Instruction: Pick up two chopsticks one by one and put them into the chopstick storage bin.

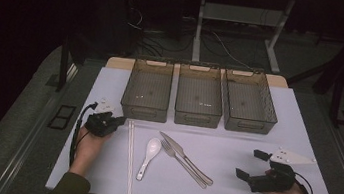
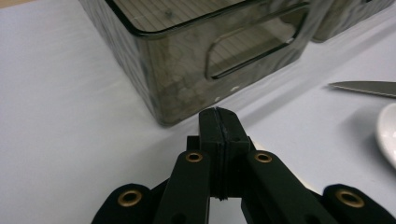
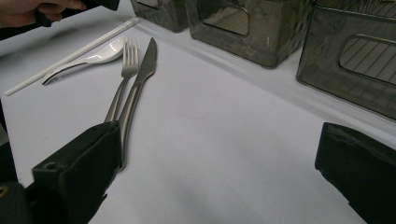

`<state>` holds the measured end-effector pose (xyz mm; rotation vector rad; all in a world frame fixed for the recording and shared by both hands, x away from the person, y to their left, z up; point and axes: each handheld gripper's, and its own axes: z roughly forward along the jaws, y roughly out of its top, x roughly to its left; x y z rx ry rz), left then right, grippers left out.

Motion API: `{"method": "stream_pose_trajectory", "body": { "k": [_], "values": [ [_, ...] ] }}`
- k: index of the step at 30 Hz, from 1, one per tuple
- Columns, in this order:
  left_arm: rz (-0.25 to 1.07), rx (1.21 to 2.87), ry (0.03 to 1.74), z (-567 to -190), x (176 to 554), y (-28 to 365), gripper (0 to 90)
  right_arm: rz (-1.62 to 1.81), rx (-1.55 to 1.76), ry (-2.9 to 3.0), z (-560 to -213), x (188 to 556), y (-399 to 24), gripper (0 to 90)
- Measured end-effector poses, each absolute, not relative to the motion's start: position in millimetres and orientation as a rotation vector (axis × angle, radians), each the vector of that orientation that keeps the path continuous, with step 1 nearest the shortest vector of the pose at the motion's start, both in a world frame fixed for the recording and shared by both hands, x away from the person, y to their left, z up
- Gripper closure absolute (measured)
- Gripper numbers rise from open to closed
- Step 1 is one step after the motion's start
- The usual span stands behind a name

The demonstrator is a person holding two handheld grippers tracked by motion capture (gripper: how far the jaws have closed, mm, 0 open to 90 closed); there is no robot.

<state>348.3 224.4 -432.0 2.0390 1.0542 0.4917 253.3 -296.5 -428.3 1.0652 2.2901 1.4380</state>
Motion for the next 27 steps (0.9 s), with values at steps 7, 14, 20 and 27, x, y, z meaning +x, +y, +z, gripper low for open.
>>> {"method": "stream_pose_trajectory", "body": {
  "k": [7,14,20,27],
  "values": [
    [0.494,2.068,1.052,-439.8,364.0,217.2,88.6,1.448,1.079,2.284,-428.4,253.5,-298.1,0.8],
    [0.492,2.075,1.066,-443.3,369.7,213.7,88.6,1.449,1.08,2.283,-428.6,254.4,-298.8,0.8],
    [0.491,2.109,1.07,-446.2,370.5,209.9,88.6,1.448,1.077,2.282,-428.4,253.7,-298.5,0.8],
    [0.489,2.134,1.066,-449.0,371.6,207.1,88.6,1.45,1.079,2.281,-428.3,253.8,-298.6,0.8]
  ]
}}
